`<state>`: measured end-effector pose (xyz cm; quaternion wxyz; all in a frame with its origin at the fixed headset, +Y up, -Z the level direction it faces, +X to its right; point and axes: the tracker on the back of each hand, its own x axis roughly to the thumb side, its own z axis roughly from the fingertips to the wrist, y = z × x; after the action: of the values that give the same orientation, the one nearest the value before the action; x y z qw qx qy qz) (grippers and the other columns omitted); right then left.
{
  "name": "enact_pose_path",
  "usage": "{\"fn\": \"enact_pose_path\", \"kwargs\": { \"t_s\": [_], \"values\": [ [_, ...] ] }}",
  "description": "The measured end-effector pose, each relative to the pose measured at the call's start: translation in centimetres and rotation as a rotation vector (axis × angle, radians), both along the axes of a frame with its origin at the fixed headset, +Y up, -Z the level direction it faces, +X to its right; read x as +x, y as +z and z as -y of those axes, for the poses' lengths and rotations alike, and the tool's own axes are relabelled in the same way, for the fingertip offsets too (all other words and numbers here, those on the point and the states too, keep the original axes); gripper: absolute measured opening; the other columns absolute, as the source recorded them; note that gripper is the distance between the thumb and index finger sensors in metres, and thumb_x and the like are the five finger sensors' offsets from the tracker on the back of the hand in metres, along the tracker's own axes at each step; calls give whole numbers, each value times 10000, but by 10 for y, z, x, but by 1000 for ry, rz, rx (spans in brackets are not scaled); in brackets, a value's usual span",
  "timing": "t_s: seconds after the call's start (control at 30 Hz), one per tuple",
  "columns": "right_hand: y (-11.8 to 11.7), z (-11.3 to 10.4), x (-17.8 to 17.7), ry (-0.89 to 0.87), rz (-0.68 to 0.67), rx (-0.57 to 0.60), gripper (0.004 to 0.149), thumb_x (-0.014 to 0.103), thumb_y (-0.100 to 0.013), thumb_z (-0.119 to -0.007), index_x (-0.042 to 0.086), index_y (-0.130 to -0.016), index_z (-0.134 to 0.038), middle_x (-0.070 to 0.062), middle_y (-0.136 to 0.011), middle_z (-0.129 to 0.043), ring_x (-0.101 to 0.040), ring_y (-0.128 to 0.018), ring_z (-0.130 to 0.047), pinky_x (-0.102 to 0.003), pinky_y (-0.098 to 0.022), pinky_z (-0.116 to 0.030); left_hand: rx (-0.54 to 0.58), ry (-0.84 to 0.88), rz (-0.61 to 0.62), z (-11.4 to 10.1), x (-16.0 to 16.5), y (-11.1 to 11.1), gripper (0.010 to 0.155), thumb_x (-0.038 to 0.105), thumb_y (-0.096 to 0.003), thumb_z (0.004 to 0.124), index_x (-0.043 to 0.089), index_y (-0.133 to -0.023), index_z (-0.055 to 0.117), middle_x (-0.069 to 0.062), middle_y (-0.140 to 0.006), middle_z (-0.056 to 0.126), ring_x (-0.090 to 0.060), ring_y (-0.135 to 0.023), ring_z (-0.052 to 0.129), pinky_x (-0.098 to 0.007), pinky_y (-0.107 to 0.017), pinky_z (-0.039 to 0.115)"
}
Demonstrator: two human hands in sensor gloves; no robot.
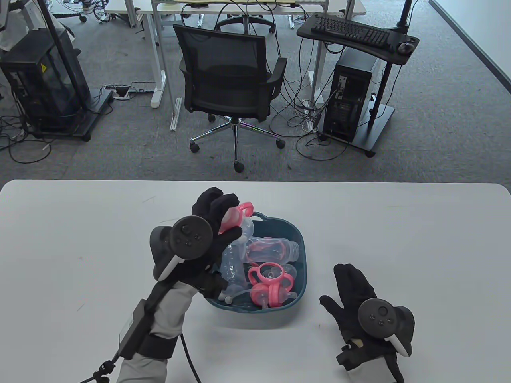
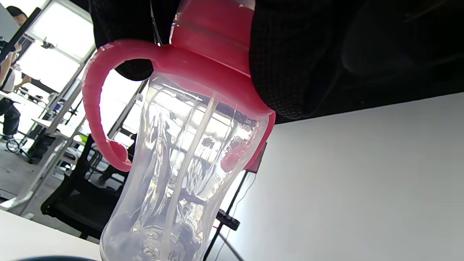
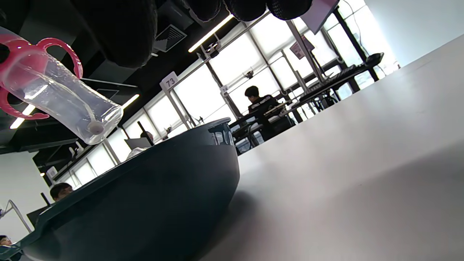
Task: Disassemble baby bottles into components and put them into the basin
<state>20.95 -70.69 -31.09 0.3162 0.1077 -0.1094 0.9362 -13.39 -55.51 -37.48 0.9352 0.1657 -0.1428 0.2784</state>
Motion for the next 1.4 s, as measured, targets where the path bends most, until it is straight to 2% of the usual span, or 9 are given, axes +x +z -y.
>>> {"fn": "enact_pose_path", "kwargs": {
  "t_s": [0.23, 0.47, 0.57, 0.73, 0.87, 0.97, 1.1, 1.4],
  "values": [
    [1, -4, -8, -40, -55, 27, 797, 449, -544, -778, 174, -1146, -334, -150, -1195, -334, -457, -1079, -351, -703, -699, -355, -12, 73, 93, 11, 37, 22, 795, 389, -411, 944, 551, -969, 401, 40, -1118, 355, -327, -1058, 654, -529, -688, 718],
    [-1, -6, -14, -109, -112, 56, 930, 471, -510, -826, 196, -1144, -205, -121, -1208, -217, -431, -1102, -240, -700, -714, -310, -70, 117, 212, 27, 75, 42, 796, 395, -408, 946, 546, -973, 407, 34, -1116, 368, -330, -1050, 668, -528, -673, 734],
    [-4, -2, -14, -138, -136, 32, 1008, 483, -484, -858, 189, -1135, -145, -124, -1206, -173, -431, -1104, -203, -705, -715, -291, -83, 120, 240, 33, 84, 49, 797, 401, -403, 947, 542, -975, 411, 29, -1114, 376, -331, -1042, 681, -524, -665, 744],
    [-6, 2, -15, -157, -158, 16, 1059, 478, -465, -883, 178, -1125, -112, -136, -1201, -158, -445, -1101, -200, -708, -714, -293, -131, 237, 318, 40, 93, 58, 794, 387, -409, 952, 540, -977, 417, 28, -1115, 373, -341, -1044, 666, -534, -669, 728],
    [-6, 3, -12, -182, -145, 49, 1059, 462, -456, -897, 162, -1123, -132, -151, -1196, -210, -472, -1090, -315, -701, -704, -384, -138, 242, 324, 47, 93, 56, 795, 401, -406, 947, 538, -978, 414, 24, -1113, 379, -337, -1037, 679, -522, -662, 744],
    [-7, 5, -11, -219, -169, 30, 1034, 441, -455, -909, 147, -1129, -181, -172, -1187, -287, -487, -1066, -450, -696, -683, -472, -146, 277, 326, 53, 90, 54, 795, 402, -403, 950, 536, -979, 419, 21, -1111, 386, -338, -1031, 687, -523, -658, 748],
    [-8, 8, -12, -243, -189, 17, 956, 404, -454, -933, 142, -1129, -308, -202, -1143, -410, -440, -989, -636, -664, -658, -565, -144, 292, 338, 60, 88, 55, 793, 400, -403, 951, 535, -980, 425, 18, -1112, 390, -340, -1029, 688, -528, -653, 748],
    [-8, 10, -11, -215, -191, 28, 943, 418, -429, -965, 102, -1093, -374, -233, -1077, -446, -426, -907, -722, -581, -660, -640, -195, 317, 404, 67, 88, 51, 843, 394, -415, 937, 510, -1033, 375, 27, -1128, 375, -345, -1052, 665, -536, -680, 713]
  ]
}}
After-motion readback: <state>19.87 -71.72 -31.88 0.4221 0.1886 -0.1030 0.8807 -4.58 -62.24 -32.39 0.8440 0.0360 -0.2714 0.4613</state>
